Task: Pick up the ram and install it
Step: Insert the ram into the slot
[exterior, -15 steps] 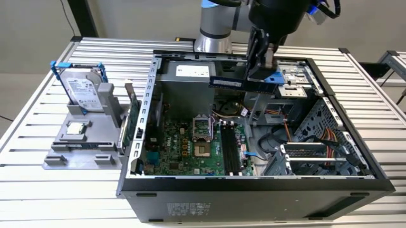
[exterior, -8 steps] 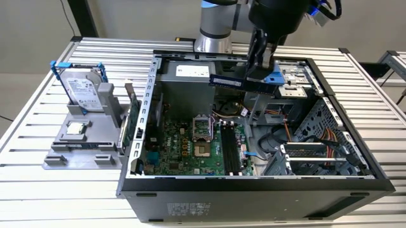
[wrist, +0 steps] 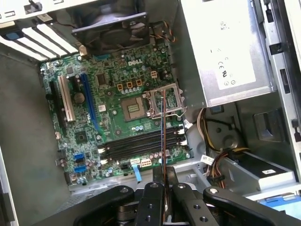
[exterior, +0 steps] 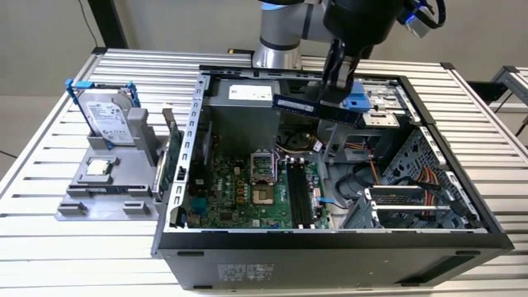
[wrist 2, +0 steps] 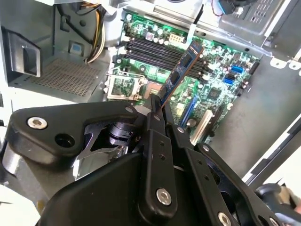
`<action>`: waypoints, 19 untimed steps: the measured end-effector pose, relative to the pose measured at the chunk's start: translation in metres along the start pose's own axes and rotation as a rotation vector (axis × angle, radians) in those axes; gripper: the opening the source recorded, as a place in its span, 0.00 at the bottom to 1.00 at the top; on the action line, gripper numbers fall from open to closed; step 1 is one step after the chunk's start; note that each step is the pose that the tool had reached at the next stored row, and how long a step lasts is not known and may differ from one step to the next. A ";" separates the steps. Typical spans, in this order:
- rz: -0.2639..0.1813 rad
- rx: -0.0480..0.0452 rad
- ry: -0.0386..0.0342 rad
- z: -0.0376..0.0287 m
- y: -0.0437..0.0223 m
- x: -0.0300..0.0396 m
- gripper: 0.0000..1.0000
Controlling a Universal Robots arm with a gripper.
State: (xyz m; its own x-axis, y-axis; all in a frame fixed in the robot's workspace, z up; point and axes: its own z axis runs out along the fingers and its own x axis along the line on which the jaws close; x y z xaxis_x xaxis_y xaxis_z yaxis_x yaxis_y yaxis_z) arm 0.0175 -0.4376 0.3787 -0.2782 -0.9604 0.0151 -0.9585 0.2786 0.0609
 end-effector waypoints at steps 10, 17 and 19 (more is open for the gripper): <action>0.101 -0.0020 -0.0061 0.0000 -0.0003 0.0010 0.00; 0.174 -0.0033 -0.0103 0.0000 -0.0006 0.0020 0.00; 0.195 -0.0037 -0.0117 0.0000 -0.0006 0.0023 0.00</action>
State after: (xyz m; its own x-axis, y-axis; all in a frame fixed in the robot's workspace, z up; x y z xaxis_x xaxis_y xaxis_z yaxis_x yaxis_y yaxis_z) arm 0.0174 -0.4400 0.3787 -0.4593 -0.8881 0.0154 -0.8861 0.4593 0.0616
